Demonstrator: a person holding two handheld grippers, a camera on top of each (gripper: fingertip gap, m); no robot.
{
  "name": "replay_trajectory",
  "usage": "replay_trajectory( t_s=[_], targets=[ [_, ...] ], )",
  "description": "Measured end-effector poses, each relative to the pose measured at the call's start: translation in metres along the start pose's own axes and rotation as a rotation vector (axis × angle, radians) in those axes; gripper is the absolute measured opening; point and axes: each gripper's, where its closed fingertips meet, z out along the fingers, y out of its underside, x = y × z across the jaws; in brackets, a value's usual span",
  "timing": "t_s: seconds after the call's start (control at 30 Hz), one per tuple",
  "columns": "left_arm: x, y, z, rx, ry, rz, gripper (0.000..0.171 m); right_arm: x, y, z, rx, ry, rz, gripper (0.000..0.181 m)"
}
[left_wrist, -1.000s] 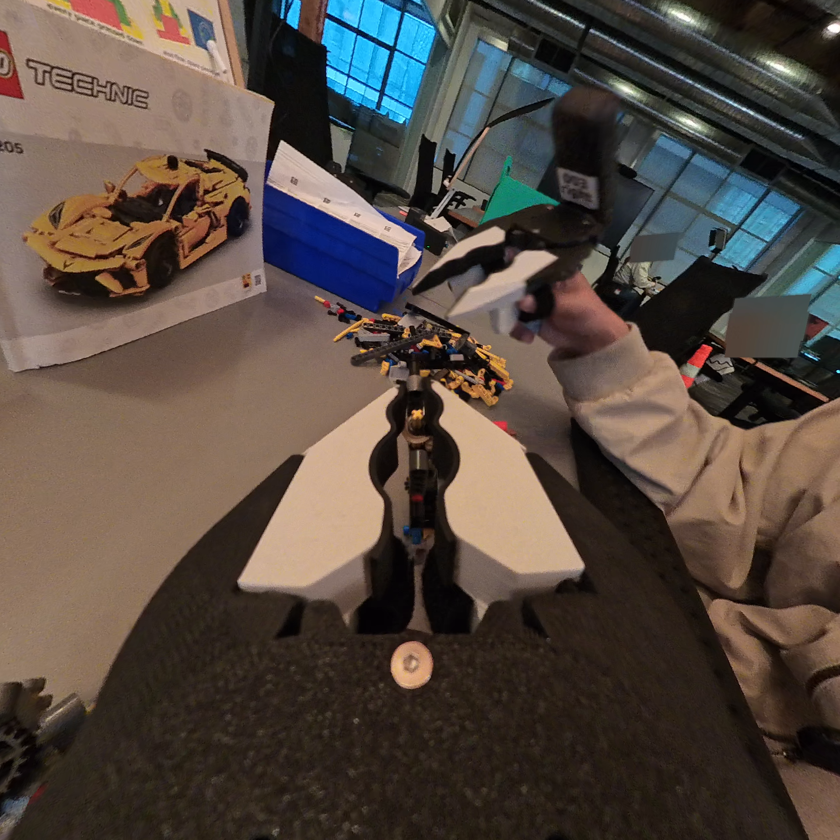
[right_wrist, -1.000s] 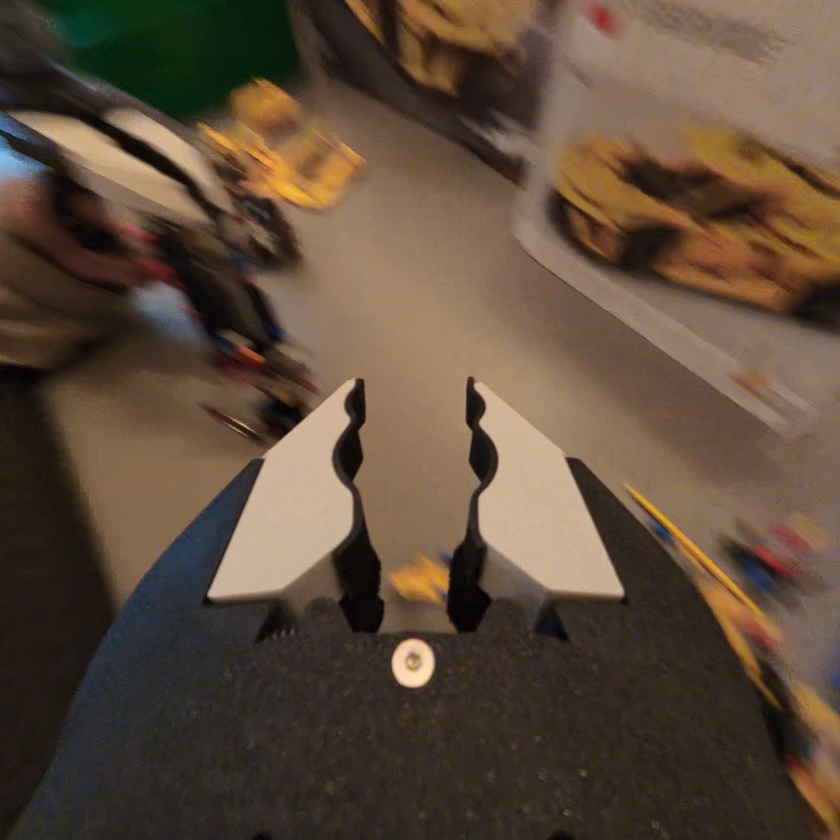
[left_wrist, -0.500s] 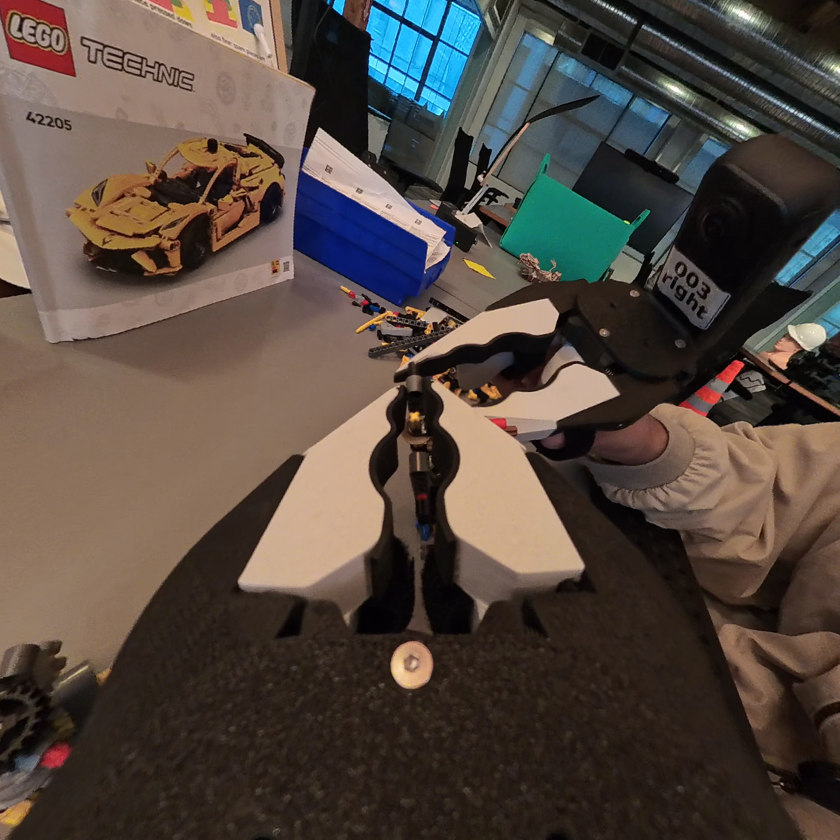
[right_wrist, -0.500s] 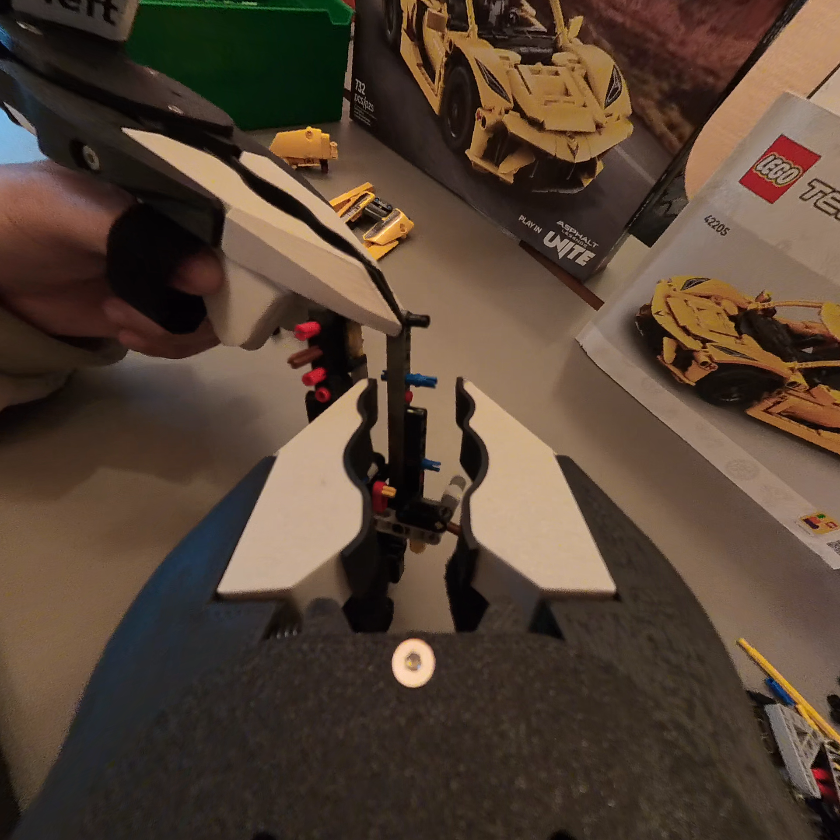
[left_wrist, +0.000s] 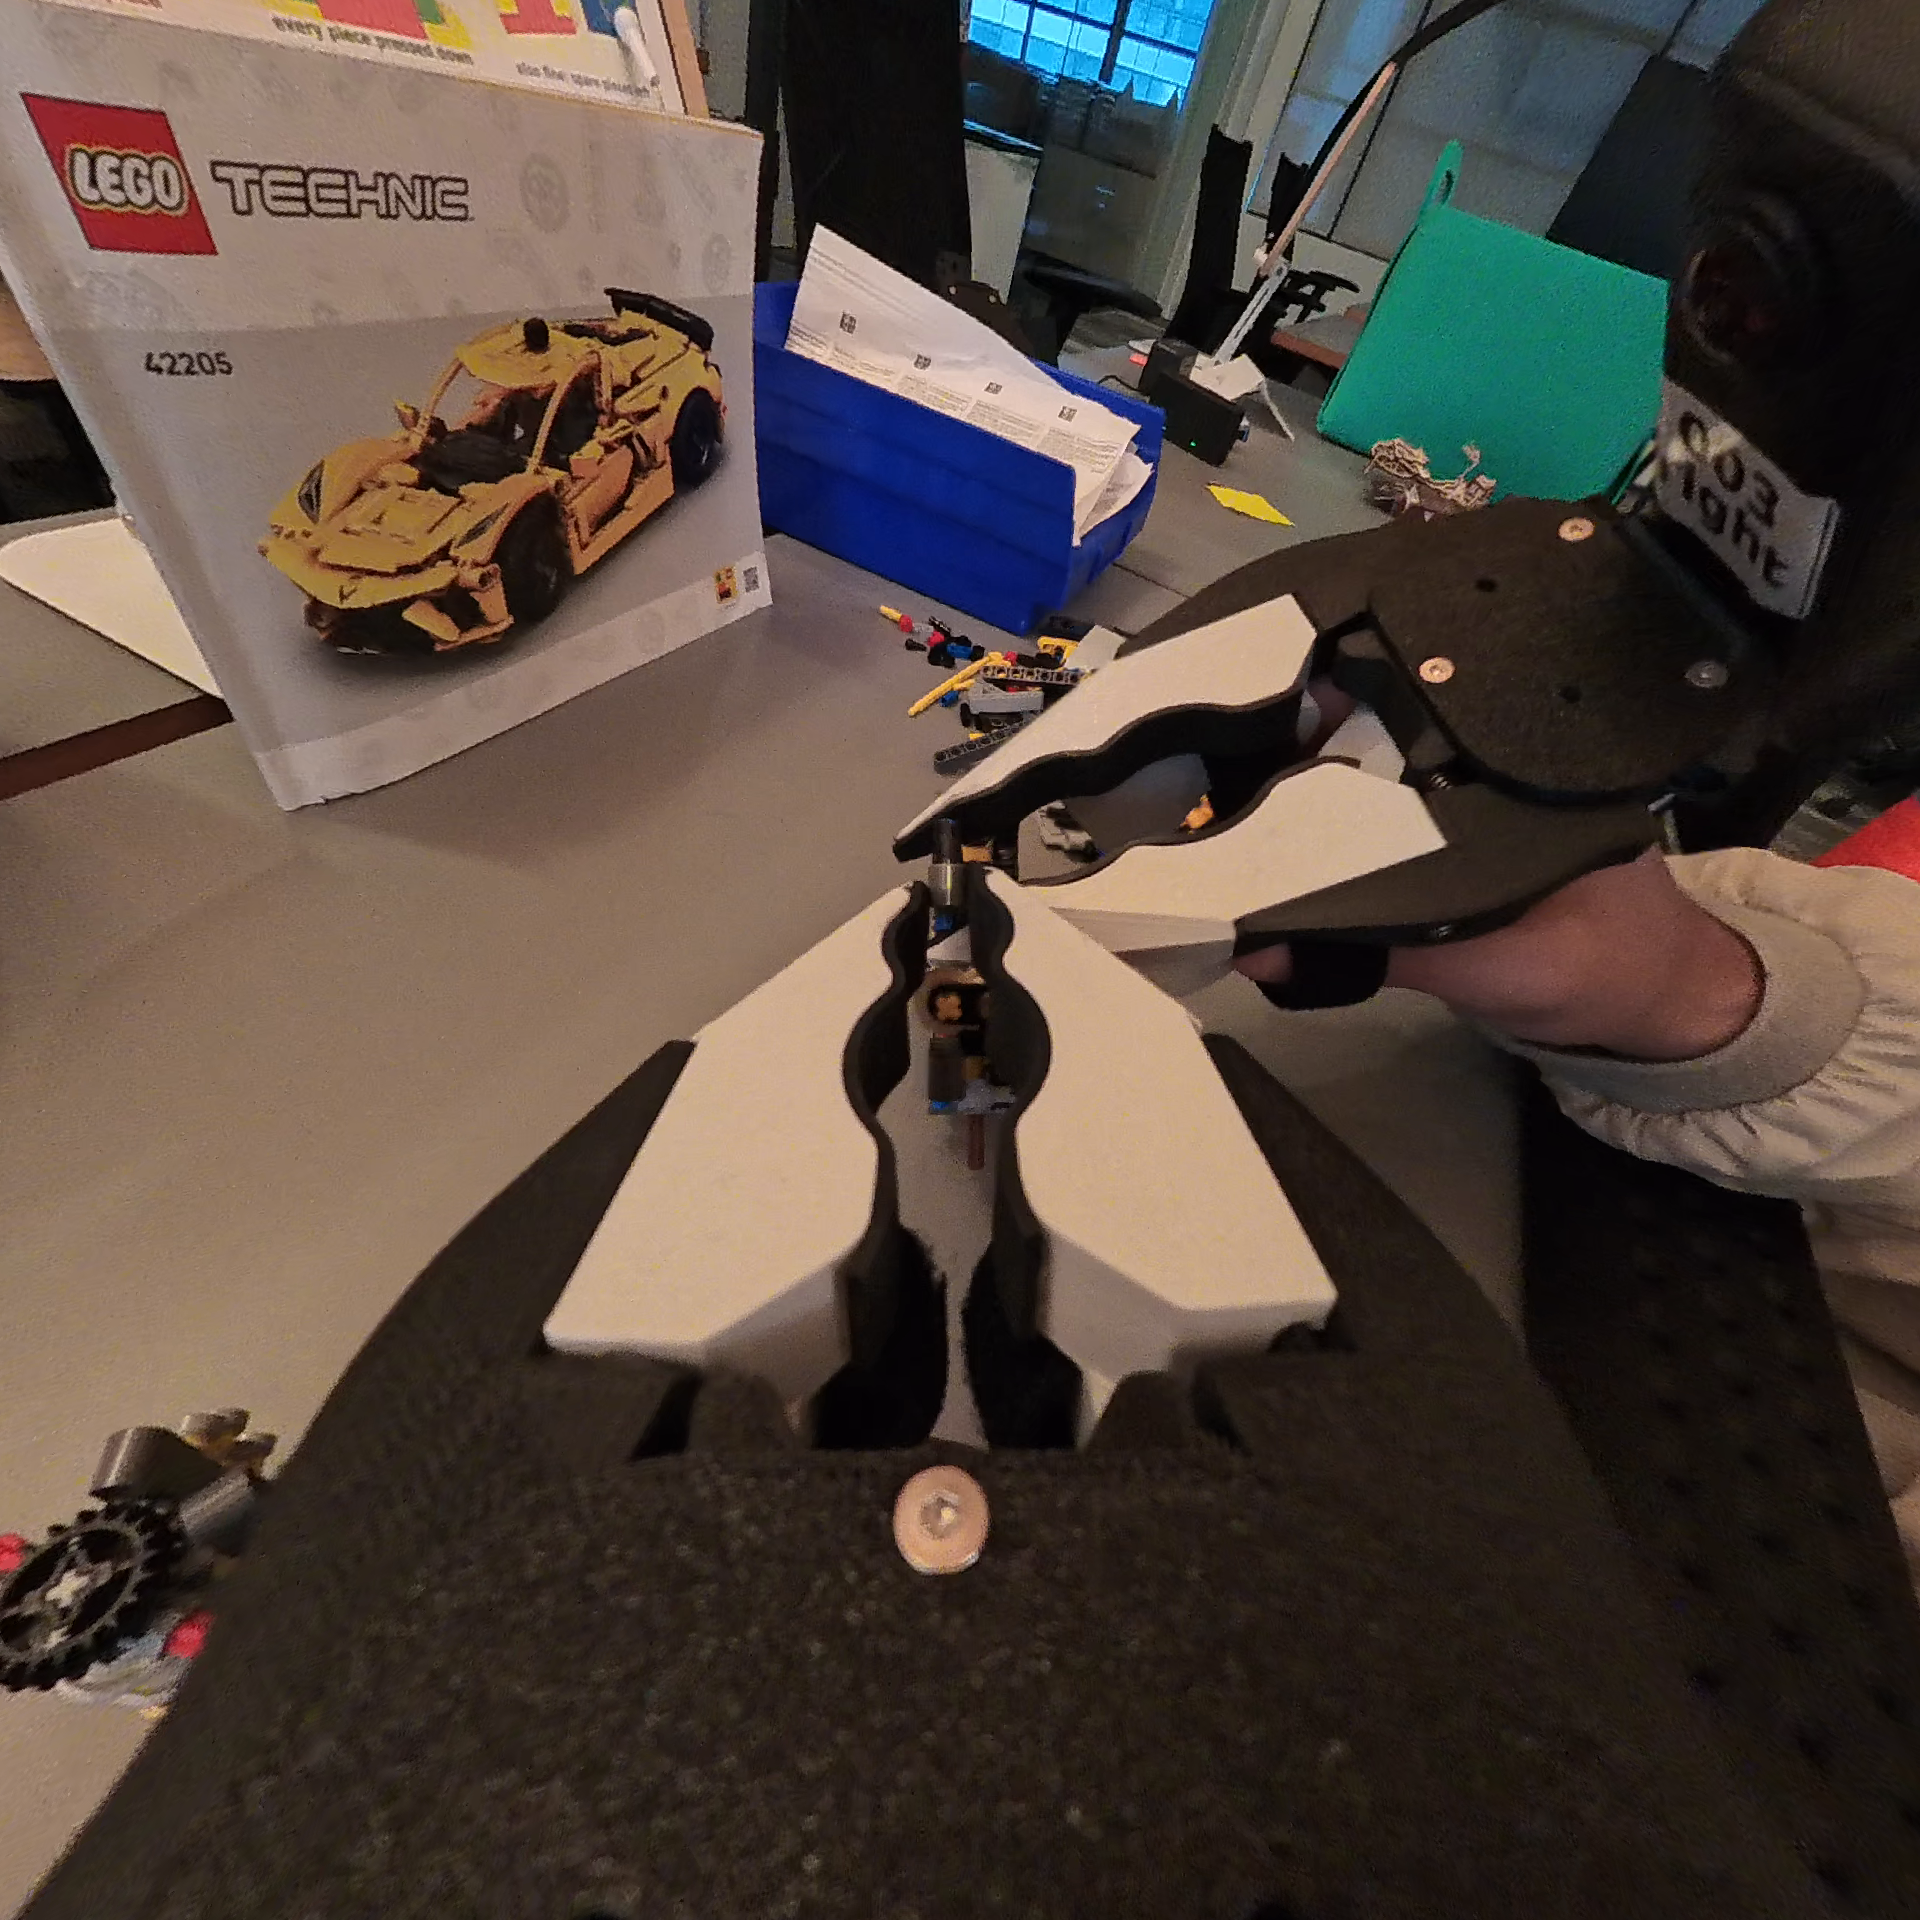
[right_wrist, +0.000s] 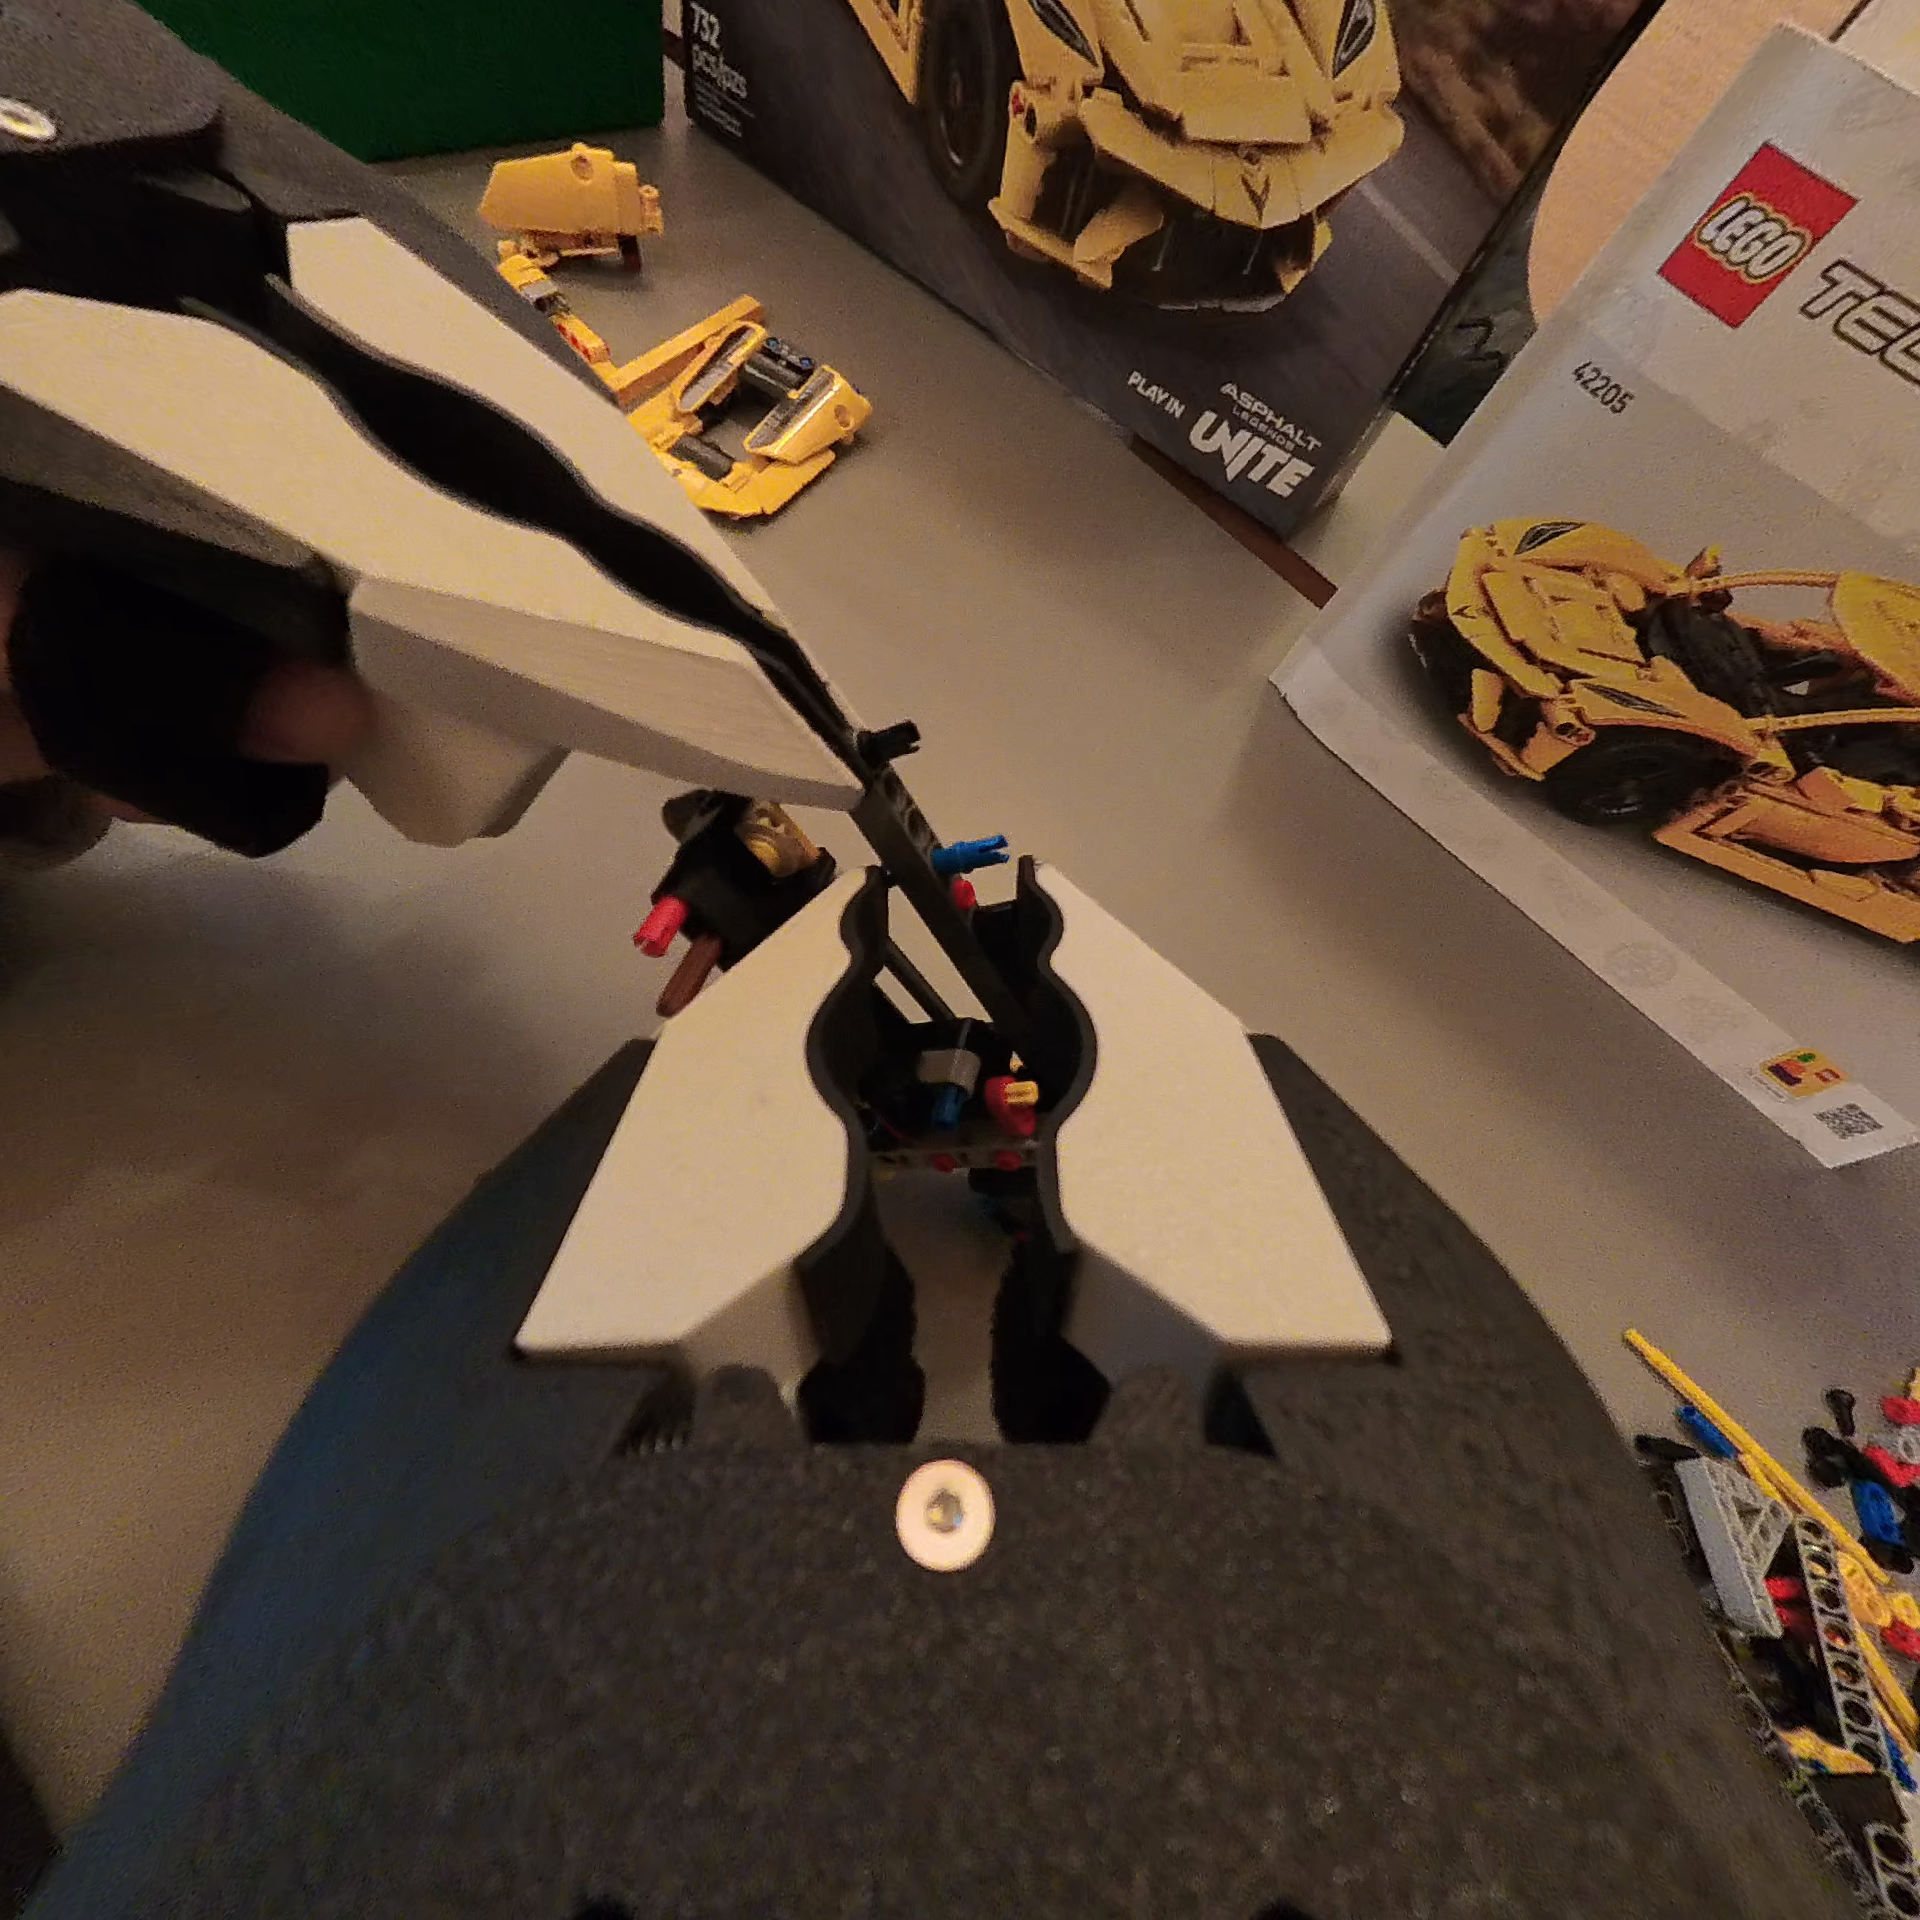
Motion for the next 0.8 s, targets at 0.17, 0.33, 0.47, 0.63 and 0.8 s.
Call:
replay_trajectory(
  t_s=[0.17,0.33,0.47,0.63,0.8],
  targets=[
    [0.001,0.0,-0.002,-0.002,0.029,-0.02,0.007,-0.002,0.001,-0.001,-0.009,0.033,-0.198,0.02],
    [0.0,0.001,-0.002,0.001,0.031,-0.03,0.007,-0.001,0.0,0.0,0.015,0.036,-0.27,0.019],
    [-0.001,0.0,-0.003,0.013,0.046,-0.061,0.007,-0.002,-0.001,0.0,0.042,0.035,-0.266,0.018],
    [-0.002,-0.005,-0.006,0.03,0.039,-0.055,0.007,-0.008,-0.005,-0.002,0.091,-0.033,-0.193,0.014],
    [-0.007,-0.002,-0.009,0.008,0.029,-0.038,0.007,-0.01,-0.006,0.003,0.09,-0.065,-0.198,0.015]
  ],
)
